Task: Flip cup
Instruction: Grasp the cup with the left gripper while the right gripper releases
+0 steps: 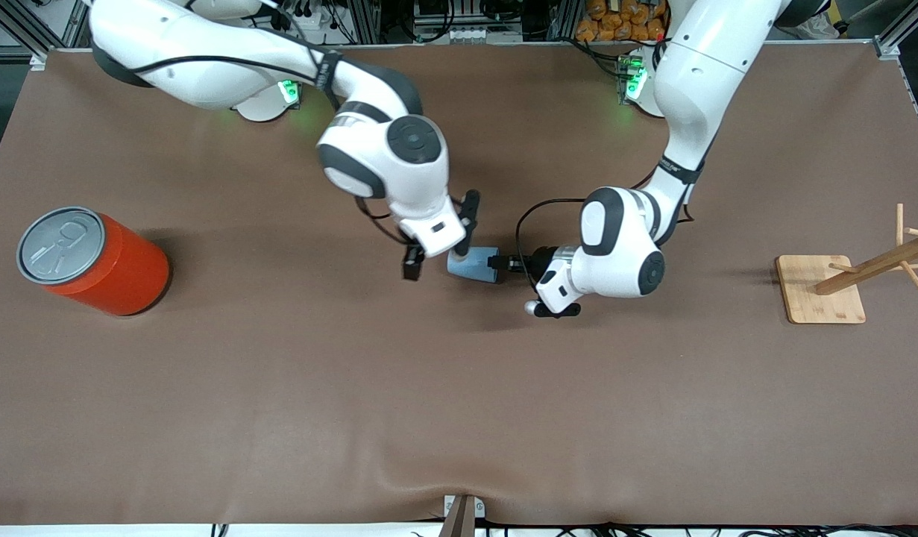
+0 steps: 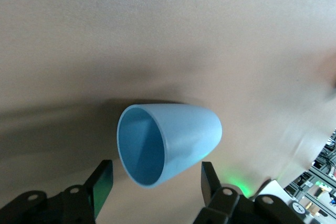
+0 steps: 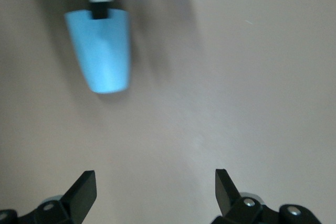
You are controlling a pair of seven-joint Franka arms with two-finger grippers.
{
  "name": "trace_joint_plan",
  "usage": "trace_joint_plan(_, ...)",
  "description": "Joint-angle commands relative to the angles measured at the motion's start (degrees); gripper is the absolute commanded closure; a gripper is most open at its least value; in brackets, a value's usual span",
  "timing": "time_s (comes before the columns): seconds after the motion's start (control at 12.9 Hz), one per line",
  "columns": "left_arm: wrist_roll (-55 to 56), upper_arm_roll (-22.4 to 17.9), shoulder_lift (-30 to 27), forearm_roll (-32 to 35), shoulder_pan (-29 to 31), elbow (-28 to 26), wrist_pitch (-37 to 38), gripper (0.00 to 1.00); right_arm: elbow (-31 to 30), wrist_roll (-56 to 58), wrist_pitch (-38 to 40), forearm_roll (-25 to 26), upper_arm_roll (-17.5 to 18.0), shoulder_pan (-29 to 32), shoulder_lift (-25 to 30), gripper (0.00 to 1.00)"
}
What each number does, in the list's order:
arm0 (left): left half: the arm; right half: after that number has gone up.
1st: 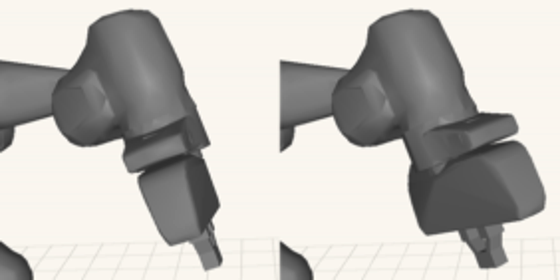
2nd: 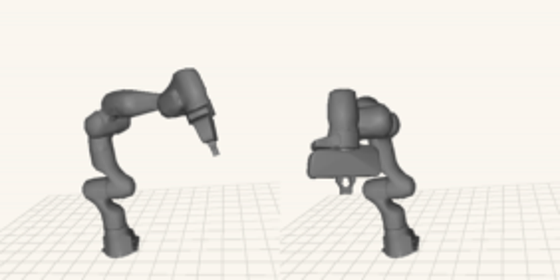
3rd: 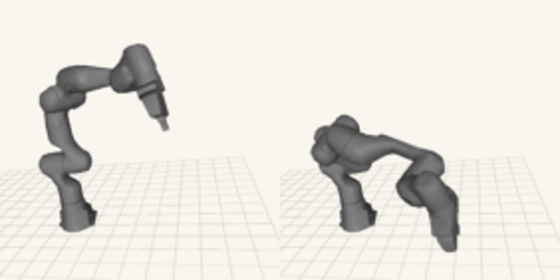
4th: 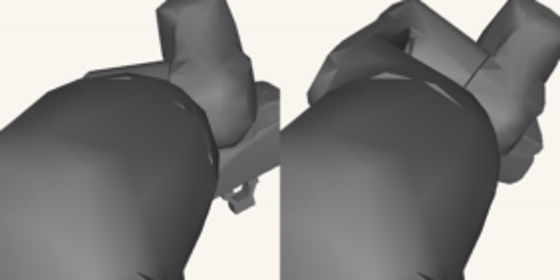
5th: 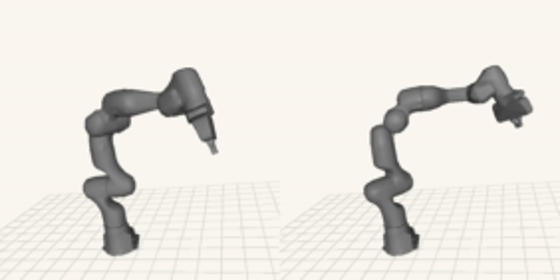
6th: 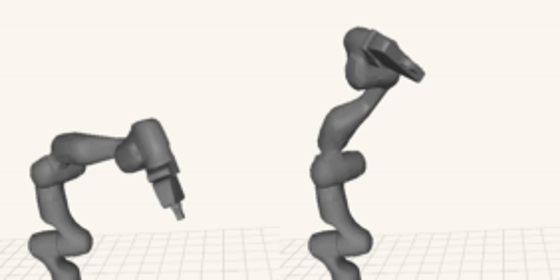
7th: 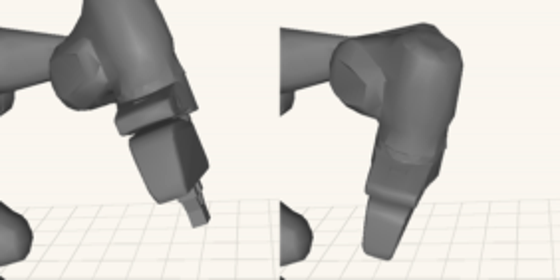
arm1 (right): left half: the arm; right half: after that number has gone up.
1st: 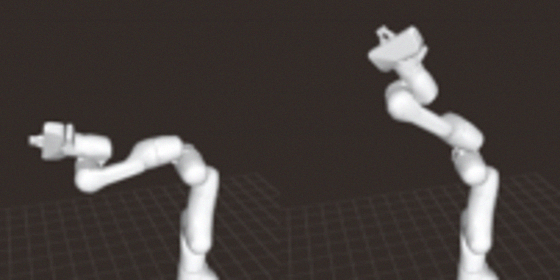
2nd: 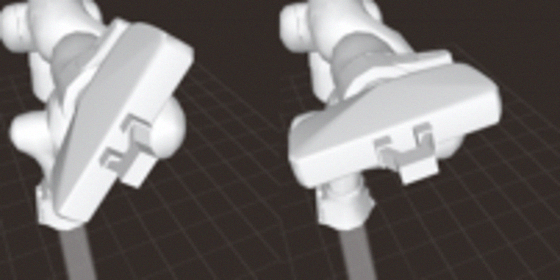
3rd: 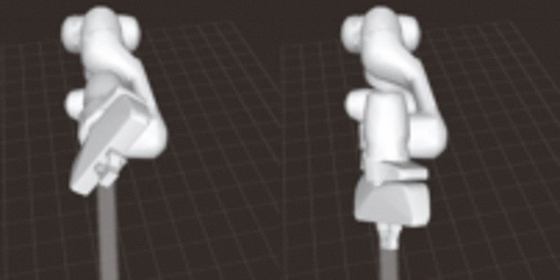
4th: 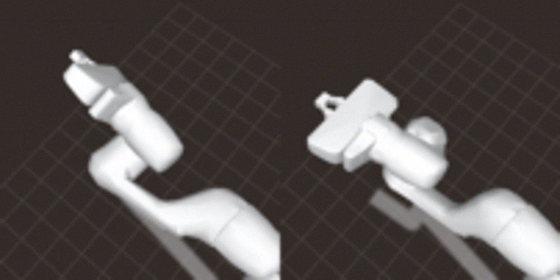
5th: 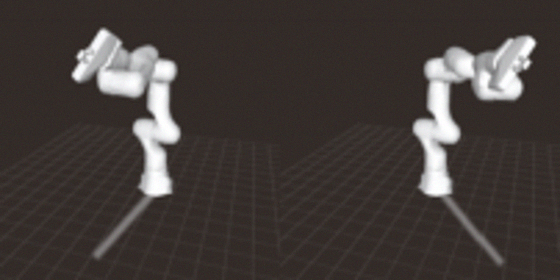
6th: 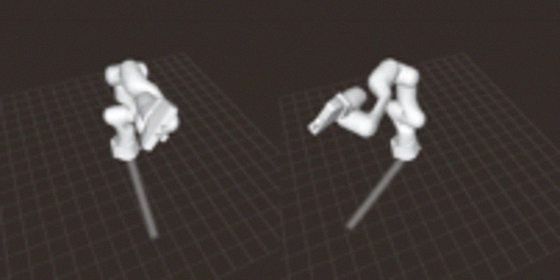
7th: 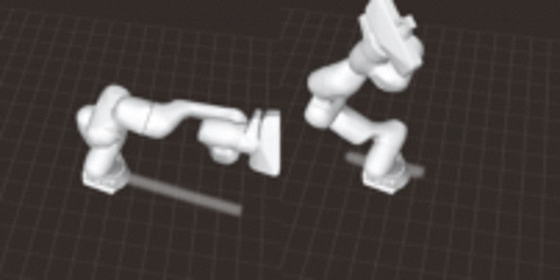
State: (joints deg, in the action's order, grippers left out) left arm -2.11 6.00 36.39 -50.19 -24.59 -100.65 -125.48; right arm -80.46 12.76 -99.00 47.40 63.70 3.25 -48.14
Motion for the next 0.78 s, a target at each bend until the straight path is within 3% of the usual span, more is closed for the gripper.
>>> trace_joint_plan(0.0, 1.66, -0.46, 0.88, -0.96, -2.82, 0.28, -2.49, 0.24, 7.14, -1.33, 4.86, -2.47, 0.38, 0.44, -0.03, 0.0)
trace_joint_plan(0.23, 3.34, -0.46, 1.32, -0.96, -4.23, 0.63, -4.78, 0.25, 17.49, -1.33, 10.91, -4.68, -3.91, -1.49, 0.06, 0.0)
trace_joint_plan(0.39, 2.55, -0.64, 1.32, -0.61, -5.11, 0.63, -6.61, 1.0, 21.3, -5.17, 12.86, -6.26, -6.21, -1.5, 0.32, 0.0)
trace_joint_plan(0.54, 2.37, -0.73, 1.32, -0.34, -5.2, 0.63, -7.42, 1.0, 23.68, -20.5, 13.48, -6.27, -8.4, -1.58, 1.11, 0.0)
trace_joint_plan(0.7, 2.46, -0.9, 1.23, -0.26, -5.2, 0.63, -7.33, 1.0, 25.43, -26.2, 12.95, -6.36, -9.9, -0.8, 1.11, 0.0)
